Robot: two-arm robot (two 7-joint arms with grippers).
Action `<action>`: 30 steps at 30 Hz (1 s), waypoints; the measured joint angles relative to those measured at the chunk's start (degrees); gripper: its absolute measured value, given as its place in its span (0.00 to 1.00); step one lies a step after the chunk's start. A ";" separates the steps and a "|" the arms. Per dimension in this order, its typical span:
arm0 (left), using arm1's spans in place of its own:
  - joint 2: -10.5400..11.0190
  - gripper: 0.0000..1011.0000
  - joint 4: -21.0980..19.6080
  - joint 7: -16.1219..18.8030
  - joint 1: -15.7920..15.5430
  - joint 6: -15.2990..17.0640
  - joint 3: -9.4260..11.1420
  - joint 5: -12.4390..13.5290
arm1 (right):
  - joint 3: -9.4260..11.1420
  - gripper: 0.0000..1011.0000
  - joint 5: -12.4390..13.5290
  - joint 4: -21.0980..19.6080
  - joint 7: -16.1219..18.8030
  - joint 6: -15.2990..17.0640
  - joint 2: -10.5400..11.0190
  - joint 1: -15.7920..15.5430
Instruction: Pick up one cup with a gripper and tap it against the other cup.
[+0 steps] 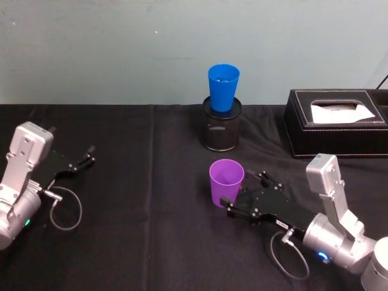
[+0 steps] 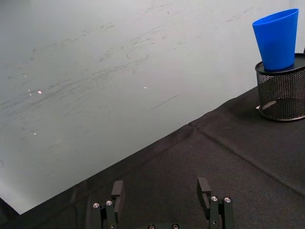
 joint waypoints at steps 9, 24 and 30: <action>0.00 0.99 0.00 0.00 0.00 0.00 0.00 0.00 | 0.38 0.99 -1.68 3.78 0.85 -0.48 -2.82 2.24; 0.00 0.99 0.00 0.00 0.00 0.00 0.00 -0.01 | 1.19 0.99 -4.21 9.43 1.87 -2.61 -7.11 5.06; 0.00 0.99 0.00 0.00 0.00 0.00 0.00 0.00 | 1.74 0.99 -5.11 10.90 2.28 -3.70 -8.40 5.53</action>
